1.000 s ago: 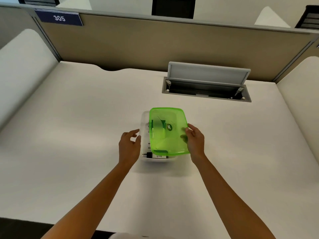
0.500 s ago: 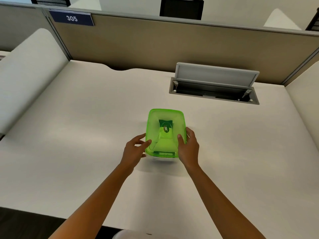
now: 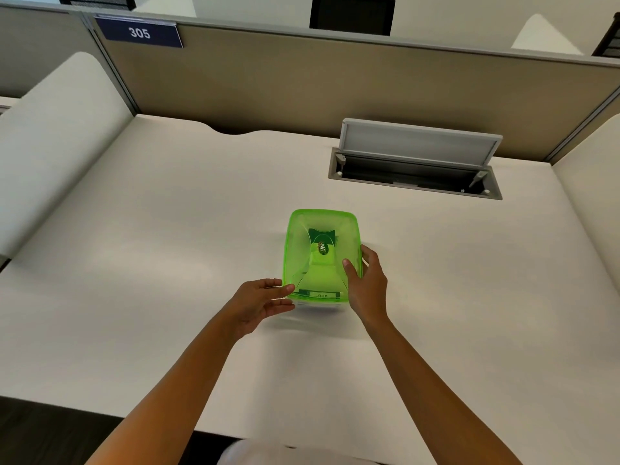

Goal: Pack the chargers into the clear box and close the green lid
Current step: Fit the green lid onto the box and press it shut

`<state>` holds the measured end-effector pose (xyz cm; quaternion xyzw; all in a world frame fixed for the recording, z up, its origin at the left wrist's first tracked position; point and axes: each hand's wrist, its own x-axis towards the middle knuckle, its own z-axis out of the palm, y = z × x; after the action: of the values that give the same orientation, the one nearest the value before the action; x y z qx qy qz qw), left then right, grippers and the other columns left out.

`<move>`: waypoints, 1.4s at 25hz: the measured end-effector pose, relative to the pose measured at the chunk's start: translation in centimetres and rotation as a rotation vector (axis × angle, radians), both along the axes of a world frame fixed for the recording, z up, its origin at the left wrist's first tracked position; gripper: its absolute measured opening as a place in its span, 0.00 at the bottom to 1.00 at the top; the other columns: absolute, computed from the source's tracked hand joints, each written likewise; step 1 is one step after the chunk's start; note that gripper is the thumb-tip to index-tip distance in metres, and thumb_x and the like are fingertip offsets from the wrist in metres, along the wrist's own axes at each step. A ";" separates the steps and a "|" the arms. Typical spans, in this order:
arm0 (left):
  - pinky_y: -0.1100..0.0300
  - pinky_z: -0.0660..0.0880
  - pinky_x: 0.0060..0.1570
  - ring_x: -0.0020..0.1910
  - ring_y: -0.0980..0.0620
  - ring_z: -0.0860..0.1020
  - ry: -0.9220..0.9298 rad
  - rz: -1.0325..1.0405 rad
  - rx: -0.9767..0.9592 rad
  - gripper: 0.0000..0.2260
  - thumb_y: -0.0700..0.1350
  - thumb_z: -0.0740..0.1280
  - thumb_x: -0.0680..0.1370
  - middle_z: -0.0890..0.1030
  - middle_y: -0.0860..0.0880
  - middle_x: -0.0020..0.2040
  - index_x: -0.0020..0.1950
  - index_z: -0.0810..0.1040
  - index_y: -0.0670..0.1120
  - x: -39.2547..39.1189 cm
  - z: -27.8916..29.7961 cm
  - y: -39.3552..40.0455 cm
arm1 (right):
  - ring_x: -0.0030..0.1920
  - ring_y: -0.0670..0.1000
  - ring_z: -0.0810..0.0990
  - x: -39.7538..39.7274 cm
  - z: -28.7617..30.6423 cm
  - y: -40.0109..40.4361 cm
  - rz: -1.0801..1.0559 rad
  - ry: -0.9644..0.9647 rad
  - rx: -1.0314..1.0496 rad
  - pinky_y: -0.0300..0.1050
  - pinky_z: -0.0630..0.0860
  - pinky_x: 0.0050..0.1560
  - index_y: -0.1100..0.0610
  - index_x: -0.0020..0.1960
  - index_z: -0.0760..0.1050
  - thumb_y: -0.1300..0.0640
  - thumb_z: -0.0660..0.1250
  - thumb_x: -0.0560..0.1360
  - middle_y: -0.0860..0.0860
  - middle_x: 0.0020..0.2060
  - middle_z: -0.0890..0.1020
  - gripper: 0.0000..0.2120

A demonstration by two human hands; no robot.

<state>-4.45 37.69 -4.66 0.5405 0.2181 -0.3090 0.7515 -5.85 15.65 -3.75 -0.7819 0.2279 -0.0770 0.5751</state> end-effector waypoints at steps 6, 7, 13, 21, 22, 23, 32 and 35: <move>0.55 0.83 0.43 0.42 0.43 0.84 0.023 -0.081 0.012 0.10 0.32 0.72 0.72 0.85 0.40 0.48 0.52 0.80 0.33 0.7 0.5 0.0 | 0.55 0.49 0.77 -0.1 0.0 0.0 -0.002 -0.011 0.011 0.40 0.73 0.54 0.56 0.69 0.70 0.55 0.68 0.78 0.53 0.62 0.79 0.20; 0.55 0.83 0.42 0.42 0.43 0.84 0.026 -0.092 0.011 0.08 0.32 0.72 0.72 0.86 0.41 0.46 0.51 0.81 0.33 0.7 0.6 0.0 | 0.55 0.49 0.76 -0.2 0.0 0.0 -0.002 -0.010 0.012 0.39 0.73 0.54 0.56 0.69 0.70 0.55 0.68 0.78 0.53 0.62 0.79 0.20; 0.57 0.83 0.41 0.42 0.45 0.85 0.043 -0.130 0.009 0.05 0.31 0.70 0.75 0.87 0.41 0.46 0.49 0.82 0.33 1.1 0.9 0.1 | 0.54 0.48 0.76 -0.2 -0.1 -0.1 -0.005 0.001 0.014 0.25 0.71 0.45 0.55 0.69 0.70 0.55 0.68 0.78 0.52 0.62 0.79 0.20; 0.58 0.83 0.40 0.38 0.46 0.85 0.027 -0.112 0.054 0.08 0.32 0.72 0.72 0.85 0.40 0.46 0.51 0.82 0.33 1.0 1.2 0.1 | 0.60 0.54 0.78 -0.1 0.0 -0.2 -0.002 -0.002 0.041 0.39 0.72 0.52 0.55 0.69 0.70 0.54 0.68 0.78 0.53 0.63 0.78 0.21; 0.57 0.83 0.40 0.39 0.45 0.85 0.019 -0.085 0.065 0.12 0.33 0.74 0.70 0.84 0.39 0.48 0.52 0.81 0.33 0.8 1.2 0.1 | 0.60 0.54 0.78 -0.1 0.0 -0.3 0.004 0.001 0.048 0.40 0.73 0.52 0.54 0.69 0.70 0.54 0.68 0.78 0.52 0.63 0.78 0.21; 0.57 0.83 0.40 0.40 0.44 0.85 0.015 -0.062 0.085 0.16 0.36 0.76 0.68 0.83 0.38 0.50 0.54 0.80 0.32 0.6 1.1 0.0 | 0.60 0.54 0.79 -0.1 0.1 -0.4 0.014 0.005 0.057 0.40 0.73 0.52 0.54 0.69 0.70 0.53 0.68 0.77 0.51 0.63 0.78 0.22; 0.57 0.83 0.38 0.39 0.44 0.86 0.040 -0.014 0.074 0.08 0.38 0.72 0.75 0.83 0.34 0.45 0.48 0.79 0.33 -0.8 0.0 -1.3 | 0.48 0.37 0.78 -1.2 -0.5 -0.6 0.052 0.032 0.110 0.20 0.71 0.38 0.53 0.71 0.68 0.54 0.74 0.72 0.44 0.55 0.77 0.30; 0.57 0.83 0.38 0.39 0.44 0.86 0.029 0.033 0.046 0.05 0.37 0.71 0.76 0.83 0.36 0.40 0.44 0.78 0.35 -1.2 -0.3 -1.4 | 0.49 0.36 0.77 -1.3 -0.4 -0.5 0.053 0.022 0.117 0.20 0.71 0.40 0.52 0.71 0.68 0.54 0.74 0.73 0.43 0.55 0.77 0.29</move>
<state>-5.61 36.28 -4.97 0.5494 0.2447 -0.2993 0.7407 -7.15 15.19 -4.17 -0.7535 0.2176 -0.0396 0.6191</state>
